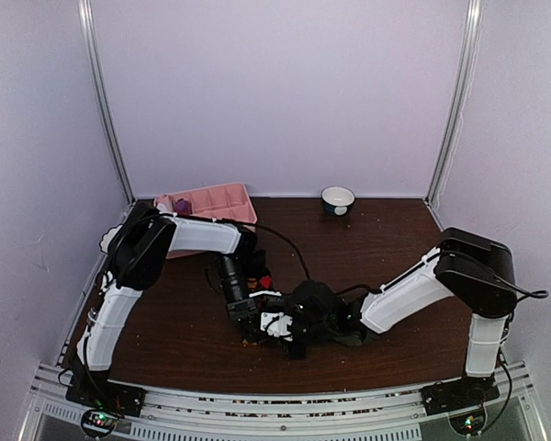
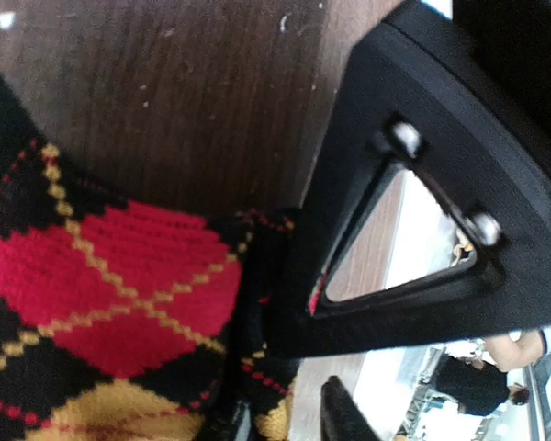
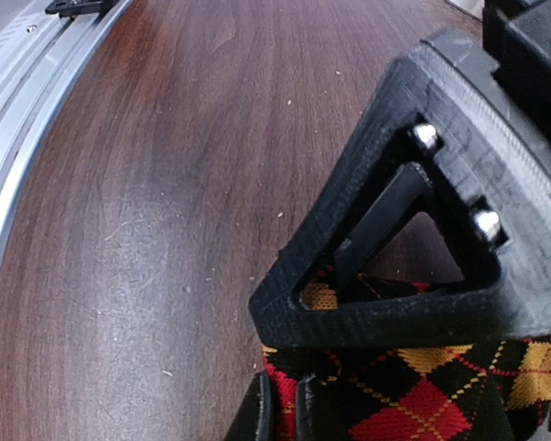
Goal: Roll the socks
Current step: Roll the sock at the center of the board.
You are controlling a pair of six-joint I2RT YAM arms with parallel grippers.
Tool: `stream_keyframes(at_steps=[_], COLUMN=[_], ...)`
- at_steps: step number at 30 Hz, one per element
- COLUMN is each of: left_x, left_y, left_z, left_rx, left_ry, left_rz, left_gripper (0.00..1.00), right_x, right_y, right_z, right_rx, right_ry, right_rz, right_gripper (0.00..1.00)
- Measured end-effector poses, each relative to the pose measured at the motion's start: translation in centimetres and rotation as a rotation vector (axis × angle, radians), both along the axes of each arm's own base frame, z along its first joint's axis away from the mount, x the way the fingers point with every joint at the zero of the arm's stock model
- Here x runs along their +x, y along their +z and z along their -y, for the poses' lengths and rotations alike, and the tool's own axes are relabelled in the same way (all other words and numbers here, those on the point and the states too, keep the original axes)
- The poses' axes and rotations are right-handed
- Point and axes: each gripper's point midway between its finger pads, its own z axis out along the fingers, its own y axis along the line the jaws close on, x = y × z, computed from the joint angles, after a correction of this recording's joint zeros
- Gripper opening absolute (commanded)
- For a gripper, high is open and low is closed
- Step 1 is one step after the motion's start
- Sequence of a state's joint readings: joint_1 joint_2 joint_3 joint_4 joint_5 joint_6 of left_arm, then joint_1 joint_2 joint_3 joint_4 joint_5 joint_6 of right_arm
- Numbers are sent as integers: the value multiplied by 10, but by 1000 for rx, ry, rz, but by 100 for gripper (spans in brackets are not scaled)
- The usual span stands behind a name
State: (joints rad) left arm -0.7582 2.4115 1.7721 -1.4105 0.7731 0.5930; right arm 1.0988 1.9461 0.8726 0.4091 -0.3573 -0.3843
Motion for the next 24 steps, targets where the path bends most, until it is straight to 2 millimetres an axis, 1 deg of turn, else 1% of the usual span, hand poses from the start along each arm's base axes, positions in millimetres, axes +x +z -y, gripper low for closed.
stream_keyframes(at_steps=[4,7,9,12,14,17,22,24], left_x=[8,23,37,53,59,56,34,33], left_y=[4,11,21,39,50,55,35,34], left_z=[-2,-7,-14,-24,-30,-31,-32,-27], left_rx=[-34,-78,-115,-164,-192,-234,-253,-278], left_ry=[-23,-28,-10,15,23,3,-72,-85], left_rz=[76,183,270,383,436,473,467,491], left_gripper=[33,35,35,35,35,36,35,34], right_x=[1,0,-1,0,1,3,10,10], right_y=[-3,-2,-1,-1,0,0,2,1], right_z=[0,0,1,6,9,13,15,16], right_rx=[10,22,30,37,46,62,80,81], right_ry=[0,4,6,0,-10,-33,-79,-95], right_rz=[-63,-111,-163,-249,-312,-413,-619,-703], right_gripper=[2,0,0,0,0,0,0,0])
